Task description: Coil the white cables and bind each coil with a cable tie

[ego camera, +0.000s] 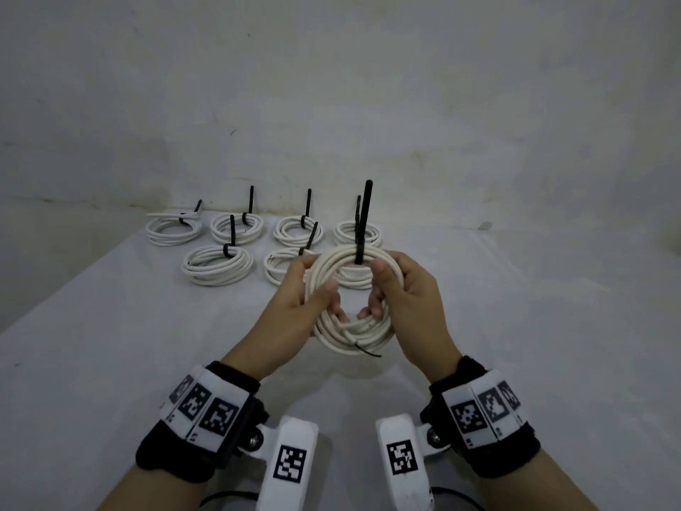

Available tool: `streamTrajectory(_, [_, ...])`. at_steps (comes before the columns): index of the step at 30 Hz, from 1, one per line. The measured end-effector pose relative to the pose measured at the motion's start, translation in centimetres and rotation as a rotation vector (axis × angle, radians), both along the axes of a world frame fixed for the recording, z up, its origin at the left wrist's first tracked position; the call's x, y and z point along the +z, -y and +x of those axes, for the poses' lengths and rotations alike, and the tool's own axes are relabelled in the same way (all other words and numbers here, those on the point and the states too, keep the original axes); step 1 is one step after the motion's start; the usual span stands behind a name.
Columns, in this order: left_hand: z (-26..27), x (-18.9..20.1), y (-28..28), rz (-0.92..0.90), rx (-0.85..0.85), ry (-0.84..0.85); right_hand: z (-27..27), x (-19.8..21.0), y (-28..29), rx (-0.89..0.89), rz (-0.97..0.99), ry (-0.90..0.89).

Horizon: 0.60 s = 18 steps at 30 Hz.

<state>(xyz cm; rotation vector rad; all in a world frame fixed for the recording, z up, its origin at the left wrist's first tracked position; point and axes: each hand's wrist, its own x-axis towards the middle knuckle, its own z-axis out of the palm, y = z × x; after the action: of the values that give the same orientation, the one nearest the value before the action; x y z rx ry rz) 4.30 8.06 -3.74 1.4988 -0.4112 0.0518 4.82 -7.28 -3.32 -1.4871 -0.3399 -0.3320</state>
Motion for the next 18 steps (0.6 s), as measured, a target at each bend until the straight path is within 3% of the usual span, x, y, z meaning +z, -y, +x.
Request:
streamTrajectory(9, [1.4, -0.4, -1.1, 0.005, 0.171, -0.069, 1.4, -1.9, 0.6, 0.030, 0.031, -0.164])
streamTrajectory(11, [2.1, 0.2, -2.6, -0.009, 0.276, -0.089, 2.0, -3.0, 1.0, 0.033, -0.110, -0.187])
streamTrajectory(15, [4.7, 2.0, -7.6, 0.024, 0.441, -0.164, 2.8, -5.1, 1.8, 0.015, -0.578, -0.187])
streamTrajectory(18, [6.7, 3.0, -12.5, 0.172, 0.544, -0.199, 2.7, -5.5, 1.8, 0.078, -0.689, -0.182])
